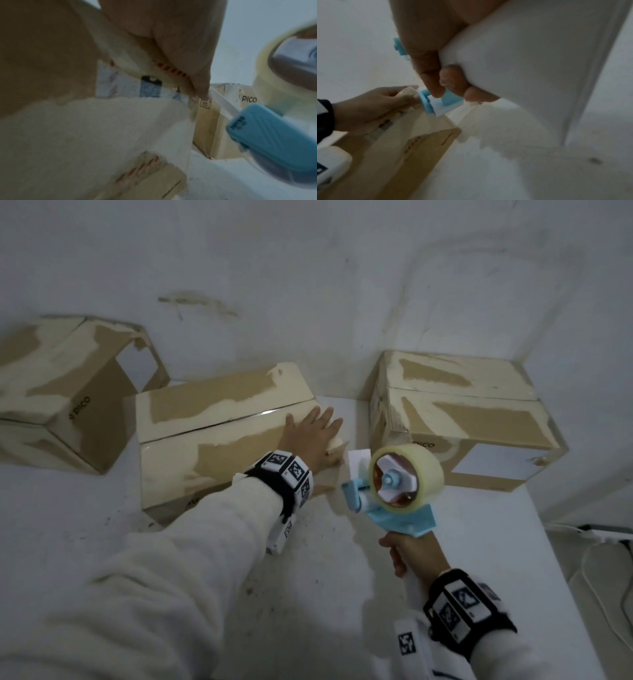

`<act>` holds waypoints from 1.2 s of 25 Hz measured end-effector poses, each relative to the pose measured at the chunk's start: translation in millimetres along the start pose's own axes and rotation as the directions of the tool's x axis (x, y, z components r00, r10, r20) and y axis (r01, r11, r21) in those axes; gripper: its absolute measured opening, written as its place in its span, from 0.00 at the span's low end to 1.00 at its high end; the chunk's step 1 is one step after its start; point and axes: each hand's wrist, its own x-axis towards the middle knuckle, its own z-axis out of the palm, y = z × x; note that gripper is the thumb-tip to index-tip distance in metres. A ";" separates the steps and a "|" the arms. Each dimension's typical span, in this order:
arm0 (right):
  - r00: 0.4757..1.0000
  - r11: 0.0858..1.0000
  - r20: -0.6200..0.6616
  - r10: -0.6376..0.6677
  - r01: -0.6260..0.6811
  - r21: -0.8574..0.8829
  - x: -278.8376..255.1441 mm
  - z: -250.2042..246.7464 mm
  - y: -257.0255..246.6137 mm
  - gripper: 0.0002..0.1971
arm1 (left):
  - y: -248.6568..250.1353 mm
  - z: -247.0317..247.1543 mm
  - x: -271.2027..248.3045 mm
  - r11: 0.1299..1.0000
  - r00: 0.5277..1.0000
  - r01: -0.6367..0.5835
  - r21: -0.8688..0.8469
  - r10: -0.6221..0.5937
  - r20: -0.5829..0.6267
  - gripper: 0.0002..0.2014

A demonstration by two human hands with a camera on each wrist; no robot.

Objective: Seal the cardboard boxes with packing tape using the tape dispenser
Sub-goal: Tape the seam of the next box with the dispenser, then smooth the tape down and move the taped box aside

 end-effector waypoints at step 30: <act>0.775 0.018 0.587 -0.234 0.607 -0.794 36.4 65.5 -10.4 0.33 | -20.8 2.2 -21.8 0.937 0.974 -0.135 -0.322 0.065 -0.218 0.48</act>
